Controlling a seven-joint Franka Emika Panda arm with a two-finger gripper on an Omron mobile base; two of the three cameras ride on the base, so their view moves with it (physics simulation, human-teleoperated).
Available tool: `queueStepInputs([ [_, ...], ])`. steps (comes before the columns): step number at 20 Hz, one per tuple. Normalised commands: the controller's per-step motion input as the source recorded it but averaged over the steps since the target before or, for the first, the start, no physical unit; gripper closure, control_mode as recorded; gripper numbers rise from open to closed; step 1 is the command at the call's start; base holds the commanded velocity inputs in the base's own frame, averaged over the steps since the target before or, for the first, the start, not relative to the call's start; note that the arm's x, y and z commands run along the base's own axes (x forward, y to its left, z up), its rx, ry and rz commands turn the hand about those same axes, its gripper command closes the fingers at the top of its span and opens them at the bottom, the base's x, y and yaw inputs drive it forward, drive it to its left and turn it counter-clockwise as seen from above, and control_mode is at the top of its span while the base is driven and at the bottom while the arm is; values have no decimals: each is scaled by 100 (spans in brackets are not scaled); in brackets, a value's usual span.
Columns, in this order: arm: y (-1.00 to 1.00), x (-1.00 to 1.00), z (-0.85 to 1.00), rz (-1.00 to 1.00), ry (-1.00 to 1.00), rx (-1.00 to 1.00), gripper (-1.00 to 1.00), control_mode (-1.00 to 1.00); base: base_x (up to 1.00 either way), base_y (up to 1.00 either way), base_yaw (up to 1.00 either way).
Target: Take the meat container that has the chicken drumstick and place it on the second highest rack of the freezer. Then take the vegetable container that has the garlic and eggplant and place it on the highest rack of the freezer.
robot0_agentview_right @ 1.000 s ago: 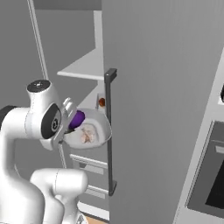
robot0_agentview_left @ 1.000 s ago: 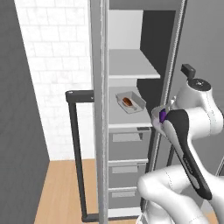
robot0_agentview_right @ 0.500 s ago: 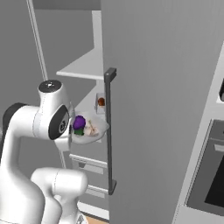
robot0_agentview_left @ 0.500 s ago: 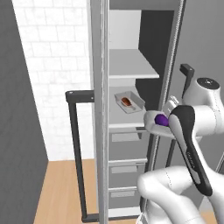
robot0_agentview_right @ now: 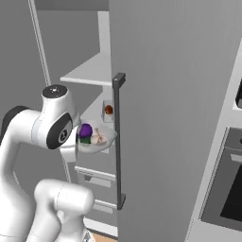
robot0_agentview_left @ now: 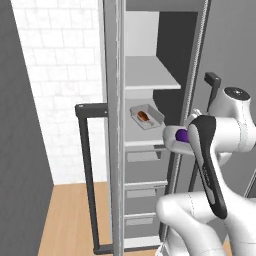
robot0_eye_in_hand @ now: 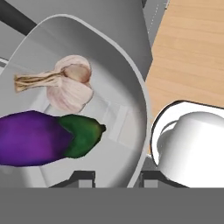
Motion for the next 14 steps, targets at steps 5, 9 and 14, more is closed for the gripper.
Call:
queueStepInputs([
  [5,0,0,0,0,0,0,100,100,-1,62,15],
  [9,0,0,0,0,0,0,100,100,41,38,12],
  [14,0,0,0,0,0,0,100,100,69,31,7],
])
